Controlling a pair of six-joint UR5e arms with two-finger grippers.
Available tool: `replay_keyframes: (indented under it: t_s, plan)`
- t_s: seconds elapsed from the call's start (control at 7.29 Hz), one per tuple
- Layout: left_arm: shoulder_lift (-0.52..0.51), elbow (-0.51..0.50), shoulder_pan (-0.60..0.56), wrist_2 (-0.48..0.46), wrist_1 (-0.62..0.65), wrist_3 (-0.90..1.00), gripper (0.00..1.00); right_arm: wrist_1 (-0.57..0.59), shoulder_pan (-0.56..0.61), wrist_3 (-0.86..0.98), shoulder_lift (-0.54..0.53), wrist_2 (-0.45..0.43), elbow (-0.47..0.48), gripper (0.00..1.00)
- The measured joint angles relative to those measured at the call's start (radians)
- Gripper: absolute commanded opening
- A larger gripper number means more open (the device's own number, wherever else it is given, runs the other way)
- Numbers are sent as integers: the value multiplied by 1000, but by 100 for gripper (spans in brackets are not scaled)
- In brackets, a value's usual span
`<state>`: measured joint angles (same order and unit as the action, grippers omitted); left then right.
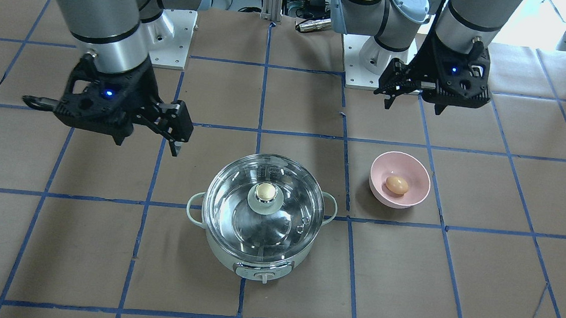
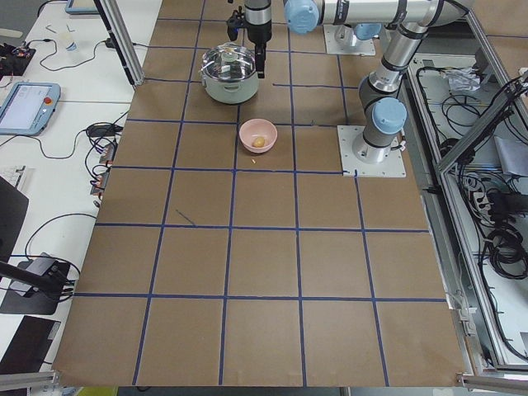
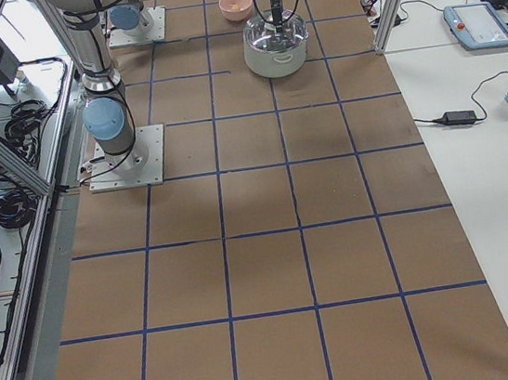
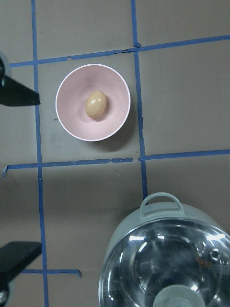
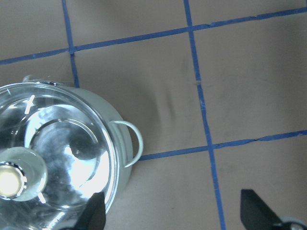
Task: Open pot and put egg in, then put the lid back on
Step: 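Lower the right gripper onto the lid knob while the left gripper descends over the egg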
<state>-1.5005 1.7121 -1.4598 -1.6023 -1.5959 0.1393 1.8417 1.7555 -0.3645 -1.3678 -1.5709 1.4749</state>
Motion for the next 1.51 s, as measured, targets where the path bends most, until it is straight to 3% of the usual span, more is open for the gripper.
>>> replay_keyframes:
  t_s: [0.41,0.69,0.96,1.23,1.51]
  plan:
    - [-14,288,132,7,335,131,97,156,140,-201,120,-1,-17,100]
    - [-96,435,161,9,590,154,98,229,203,-301,189,-5,-27,100]
    - [-151,461,126,7,682,157,98,281,234,-358,229,-10,-30,89]
    - [-179,461,111,7,714,158,98,292,241,-363,236,-14,-27,85]
    - [-195,461,112,7,728,157,98,286,241,-336,234,-18,-22,72]
